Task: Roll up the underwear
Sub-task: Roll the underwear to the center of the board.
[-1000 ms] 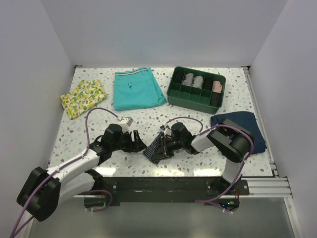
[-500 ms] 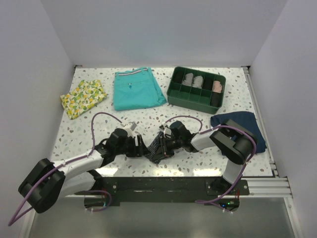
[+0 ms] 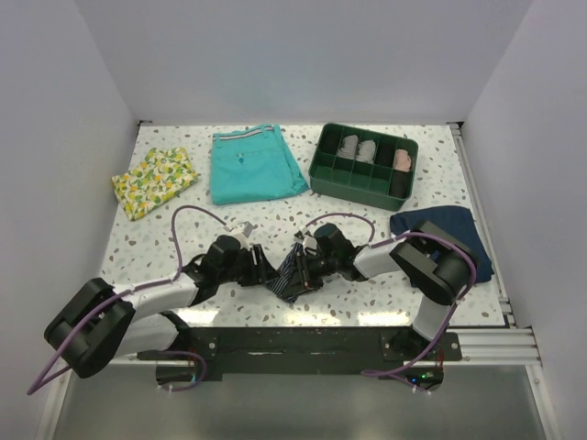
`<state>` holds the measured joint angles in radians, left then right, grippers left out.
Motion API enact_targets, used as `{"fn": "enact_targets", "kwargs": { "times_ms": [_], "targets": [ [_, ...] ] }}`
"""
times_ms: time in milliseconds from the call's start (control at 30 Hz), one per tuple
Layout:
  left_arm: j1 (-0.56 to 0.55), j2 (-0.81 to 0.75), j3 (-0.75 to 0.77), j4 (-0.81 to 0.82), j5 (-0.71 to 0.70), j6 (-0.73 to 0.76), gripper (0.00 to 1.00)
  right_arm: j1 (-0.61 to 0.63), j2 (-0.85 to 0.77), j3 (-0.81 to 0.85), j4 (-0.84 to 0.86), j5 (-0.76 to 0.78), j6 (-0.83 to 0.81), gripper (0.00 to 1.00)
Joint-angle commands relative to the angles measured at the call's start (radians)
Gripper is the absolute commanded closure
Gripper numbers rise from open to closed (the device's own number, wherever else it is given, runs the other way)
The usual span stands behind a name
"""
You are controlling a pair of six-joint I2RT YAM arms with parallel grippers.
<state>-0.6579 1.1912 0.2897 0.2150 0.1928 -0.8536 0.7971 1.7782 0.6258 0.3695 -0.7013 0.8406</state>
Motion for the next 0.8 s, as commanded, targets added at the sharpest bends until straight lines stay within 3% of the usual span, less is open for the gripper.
{"fn": "enact_targets", "kwargs": {
  "times_ms": [0,167,267,367,400,533,767],
  "targets": [
    [-0.02,0.041,0.0,-0.04,-0.061,0.004,0.53,-0.006,0.01,-0.028,-0.184,0.111,-0.07,0.87],
    [-0.043,0.077,0.035,-0.09,-0.093,0.004,0.75,-0.004,-0.038,-0.017,-0.207,0.115,-0.097,0.85],
    [-0.058,0.116,0.08,-0.134,-0.11,0.019,0.83,0.007,-0.089,0.006,-0.274,0.147,-0.158,0.79],
    [-0.077,0.157,0.124,-0.166,-0.121,0.03,0.9,0.033,-0.178,0.053,-0.412,0.204,-0.25,0.65],
    [-0.08,0.169,0.135,-0.172,-0.121,0.033,0.9,0.039,-0.233,0.067,-0.452,0.254,-0.297,0.57],
    [-0.095,0.223,0.177,-0.2,-0.121,0.054,0.93,0.073,-0.376,0.124,-0.66,0.422,-0.4,0.44],
    [-0.101,0.266,0.238,-0.213,-0.099,0.102,0.94,0.212,-0.513,0.204,-0.81,0.693,-0.534,0.4]
  ]
}}
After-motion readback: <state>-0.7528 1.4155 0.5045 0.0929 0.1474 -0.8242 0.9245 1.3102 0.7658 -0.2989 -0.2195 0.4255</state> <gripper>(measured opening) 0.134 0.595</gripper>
